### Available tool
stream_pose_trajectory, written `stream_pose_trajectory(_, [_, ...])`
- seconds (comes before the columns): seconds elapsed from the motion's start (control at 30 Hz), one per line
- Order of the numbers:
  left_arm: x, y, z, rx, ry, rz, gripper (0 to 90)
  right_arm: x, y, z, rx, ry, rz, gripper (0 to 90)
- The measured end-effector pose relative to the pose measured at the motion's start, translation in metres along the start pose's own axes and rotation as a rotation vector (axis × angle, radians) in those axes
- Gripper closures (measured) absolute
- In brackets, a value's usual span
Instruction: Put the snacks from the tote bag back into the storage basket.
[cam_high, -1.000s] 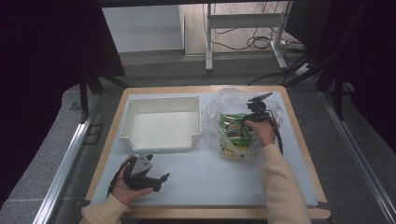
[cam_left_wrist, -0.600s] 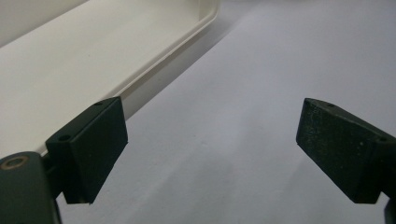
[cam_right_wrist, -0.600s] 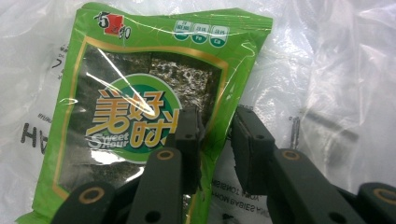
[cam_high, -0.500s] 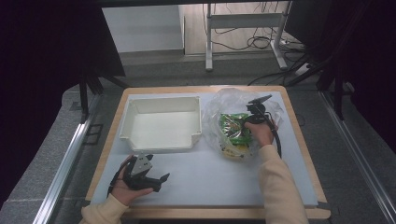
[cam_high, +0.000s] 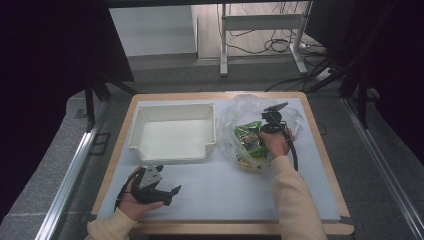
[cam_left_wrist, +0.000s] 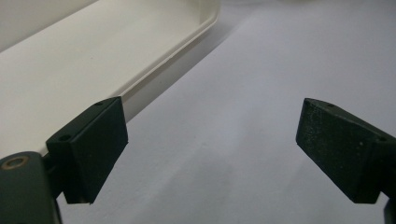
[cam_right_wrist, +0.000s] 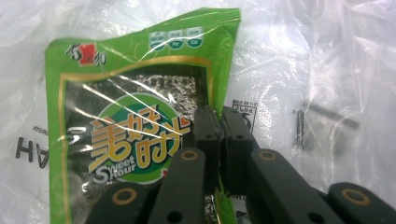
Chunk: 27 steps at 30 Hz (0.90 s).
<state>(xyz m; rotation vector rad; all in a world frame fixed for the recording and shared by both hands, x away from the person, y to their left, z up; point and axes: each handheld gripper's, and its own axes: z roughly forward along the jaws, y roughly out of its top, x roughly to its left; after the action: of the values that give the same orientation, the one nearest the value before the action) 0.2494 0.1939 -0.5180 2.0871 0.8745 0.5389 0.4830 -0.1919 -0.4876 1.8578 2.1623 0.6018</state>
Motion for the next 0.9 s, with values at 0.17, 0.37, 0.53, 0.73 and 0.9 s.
stream_pose_trajectory(0.17, [0.001,0.0,0.0,-0.001,0.001,-0.003,9.1,-0.001,0.0,-0.003,-0.001,0.015,0.003,89.1])
stream_pose_trajectory(0.37, [0.001,0.0,0.0,0.0,0.001,-0.002,9.0,-0.005,0.0,-0.015,-0.036,0.038,-0.006,89.5])
stream_pose_trajectory(0.53, [0.001,0.0,0.0,0.001,0.001,0.0,9.0,-0.013,-0.002,-0.031,-0.071,0.061,0.006,89.7])
stream_pose_trajectory(0.73, [0.001,0.0,0.0,0.003,0.005,0.0,9.0,-0.024,0.0,-0.054,-0.143,0.092,0.01,89.7])
stream_pose_trajectory(0.9, [0.001,0.0,0.0,0.003,0.007,-0.001,9.0,-0.028,-0.001,-0.065,-0.176,0.107,0.015,89.7])
